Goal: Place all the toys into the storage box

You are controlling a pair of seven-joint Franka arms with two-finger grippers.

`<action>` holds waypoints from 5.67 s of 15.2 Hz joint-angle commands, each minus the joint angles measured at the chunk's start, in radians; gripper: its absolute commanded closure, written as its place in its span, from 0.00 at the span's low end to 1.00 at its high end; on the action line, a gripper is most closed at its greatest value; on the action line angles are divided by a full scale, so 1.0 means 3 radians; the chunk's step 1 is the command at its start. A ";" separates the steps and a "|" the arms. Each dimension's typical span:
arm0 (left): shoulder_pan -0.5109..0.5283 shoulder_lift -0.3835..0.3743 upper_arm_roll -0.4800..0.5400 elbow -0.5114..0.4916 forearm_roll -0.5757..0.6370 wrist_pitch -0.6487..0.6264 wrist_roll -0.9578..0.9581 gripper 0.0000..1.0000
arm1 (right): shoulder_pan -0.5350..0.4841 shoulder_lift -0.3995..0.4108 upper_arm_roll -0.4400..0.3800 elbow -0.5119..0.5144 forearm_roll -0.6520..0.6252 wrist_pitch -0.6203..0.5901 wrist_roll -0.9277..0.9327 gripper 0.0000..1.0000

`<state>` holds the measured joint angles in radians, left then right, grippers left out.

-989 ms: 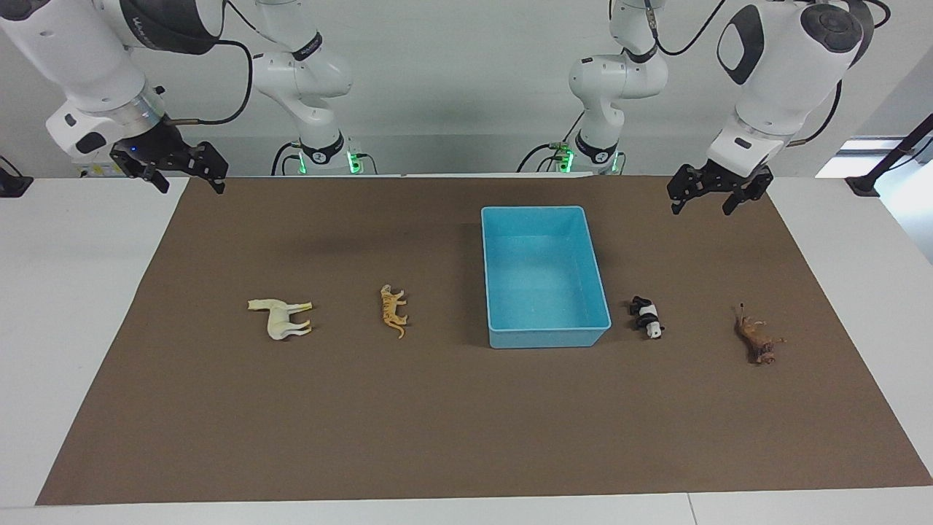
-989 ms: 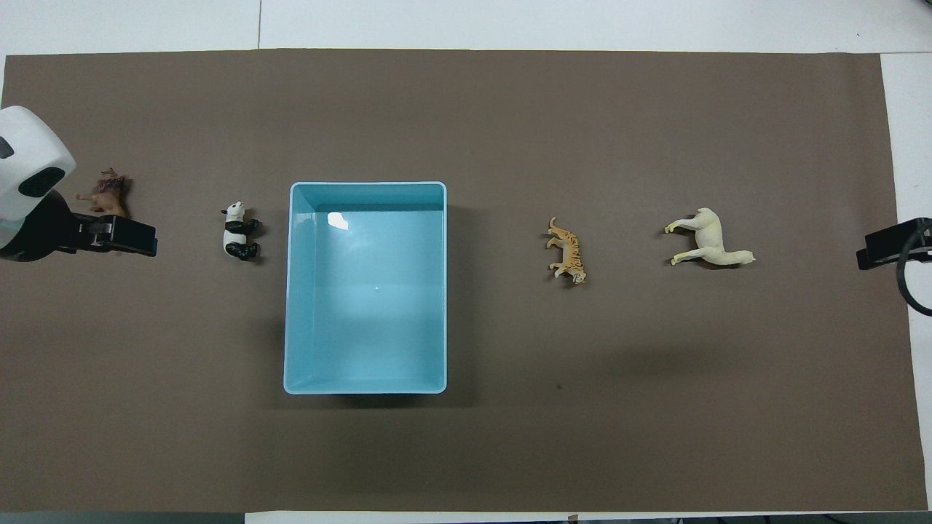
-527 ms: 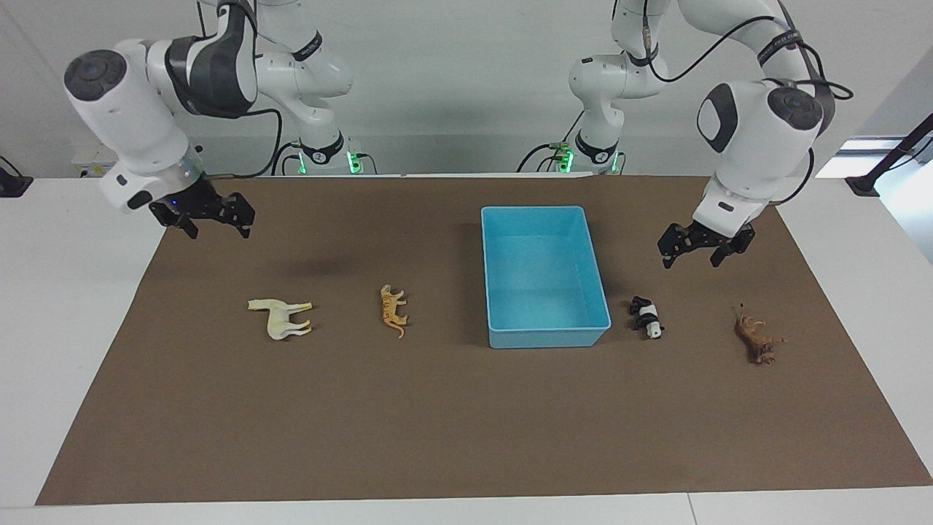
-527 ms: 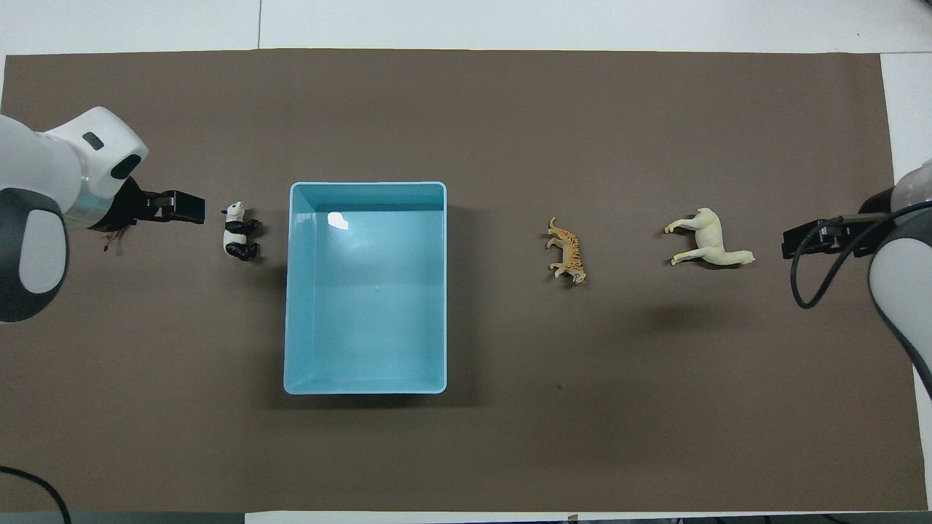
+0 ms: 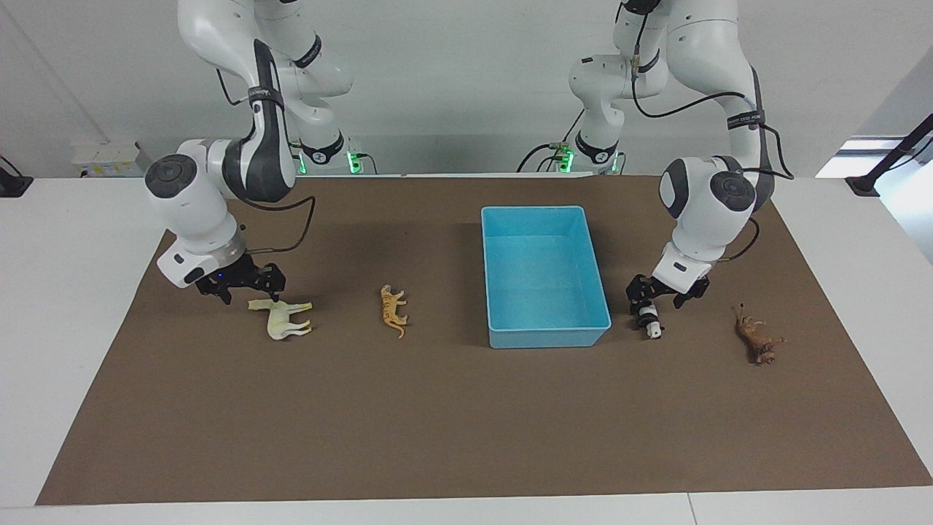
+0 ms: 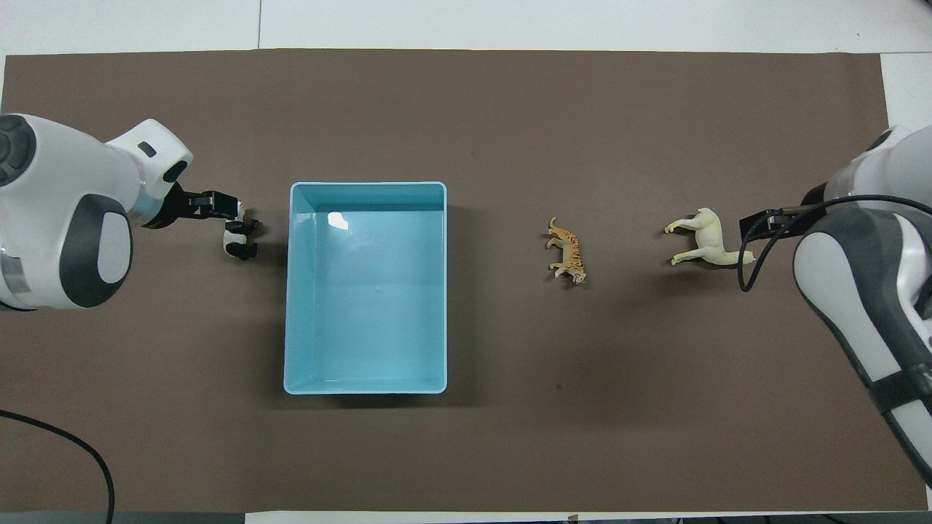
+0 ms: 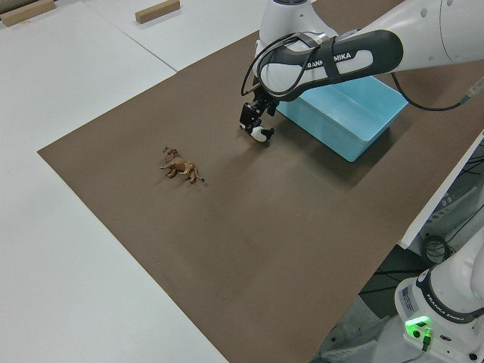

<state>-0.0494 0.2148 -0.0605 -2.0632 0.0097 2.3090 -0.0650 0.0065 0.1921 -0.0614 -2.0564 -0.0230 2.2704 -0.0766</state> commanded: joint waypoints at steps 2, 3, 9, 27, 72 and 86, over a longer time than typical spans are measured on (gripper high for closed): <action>-0.0055 0.0056 0.0033 -0.0051 -0.0012 0.0106 -0.0044 0.00 | 0.0075 0.0193 0.0005 -0.0058 -0.0010 0.0275 -0.0072 0.00; -0.0060 0.0066 0.0033 -0.0051 -0.0012 0.0116 -0.0049 0.00 | 0.0096 0.0249 0.0010 -0.0053 -0.0010 0.0311 -0.0072 0.00; -0.0081 0.0158 0.0028 -0.0026 -0.0017 0.0188 -0.0110 0.45 | 0.0193 0.0316 0.0005 -0.0058 -0.0005 0.0383 -0.0072 0.00; -0.1114 -0.0189 -0.0064 0.0741 -0.0288 -0.1259 -0.1885 0.00 | 0.0224 0.0230 0.0010 0.0768 0.0000 -0.0540 -0.0021 1.00; 0.1034 0.0644 0.0115 0.0541 0.0218 0.0782 0.0718 1.00 | 0.1431 0.0464 -0.0077 0.0428 0.0015 0.0168 0.1867 0.00; -0.0903 -0.0189 0.0064 0.0947 -0.0001 -0.1540 -0.2001 0.98 | 0.1502 0.0367 -0.0061 -0.0130 0.0235 0.0741 0.1513 0.35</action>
<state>-0.2473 0.1835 -0.0618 -1.7172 0.0359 1.8519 -0.5829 0.4641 0.3409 -0.0858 -2.0453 0.0258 2.4655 0.4146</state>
